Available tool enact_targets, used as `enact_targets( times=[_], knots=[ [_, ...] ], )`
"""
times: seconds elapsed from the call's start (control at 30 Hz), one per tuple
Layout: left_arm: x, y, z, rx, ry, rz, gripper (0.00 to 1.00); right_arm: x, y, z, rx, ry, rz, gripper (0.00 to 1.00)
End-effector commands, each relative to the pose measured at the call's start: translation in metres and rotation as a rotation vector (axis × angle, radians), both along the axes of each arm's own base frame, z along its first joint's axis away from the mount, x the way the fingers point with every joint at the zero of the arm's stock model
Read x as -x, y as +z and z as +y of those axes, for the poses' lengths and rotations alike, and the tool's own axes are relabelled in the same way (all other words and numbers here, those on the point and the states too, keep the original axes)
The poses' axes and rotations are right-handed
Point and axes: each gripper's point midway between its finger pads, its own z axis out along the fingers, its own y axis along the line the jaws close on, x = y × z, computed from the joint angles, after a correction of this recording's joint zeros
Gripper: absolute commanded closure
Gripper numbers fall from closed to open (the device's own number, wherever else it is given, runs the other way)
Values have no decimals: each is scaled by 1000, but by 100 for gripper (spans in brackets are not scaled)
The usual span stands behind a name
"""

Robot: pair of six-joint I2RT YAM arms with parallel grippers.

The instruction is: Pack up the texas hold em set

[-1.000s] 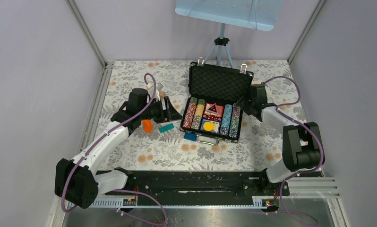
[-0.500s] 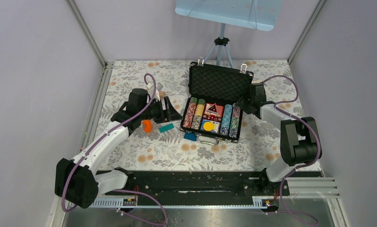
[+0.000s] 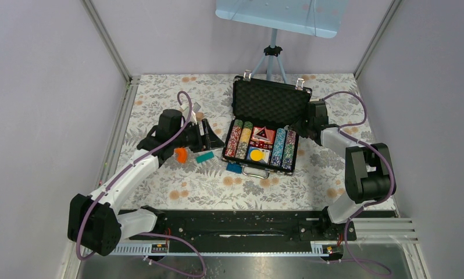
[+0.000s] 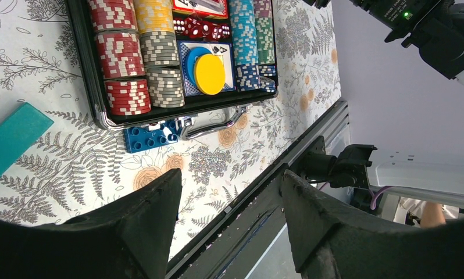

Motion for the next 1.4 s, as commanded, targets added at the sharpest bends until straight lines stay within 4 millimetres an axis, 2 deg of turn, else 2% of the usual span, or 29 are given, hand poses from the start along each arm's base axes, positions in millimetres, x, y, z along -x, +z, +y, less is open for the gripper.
enact_targets(
  times=[0.0, 0.4, 0.63, 0.8, 0.97, 1.37],
  knots=[
    [-4, 4, -3, 33, -4, -18, 36, -13, 12, 6, -31, 20, -56, 66],
    [-2, -2, -3, 40, -4, -1, 37, -15, 8, 8, -59, 21, -52, 66],
    [-1, -4, -5, 49, -6, 11, 37, -16, 4, 8, -84, 6, -44, 73],
    [-1, -5, -5, 50, -7, 12, 37, -11, 2, 3, -78, -15, -37, 64],
    [-2, -8, -6, 51, -12, 20, 37, -3, -1, 1, -95, -39, -11, 51],
    [-2, -11, -8, 57, -20, 32, 37, 14, 3, 10, -197, -74, 13, 50]
  ],
)
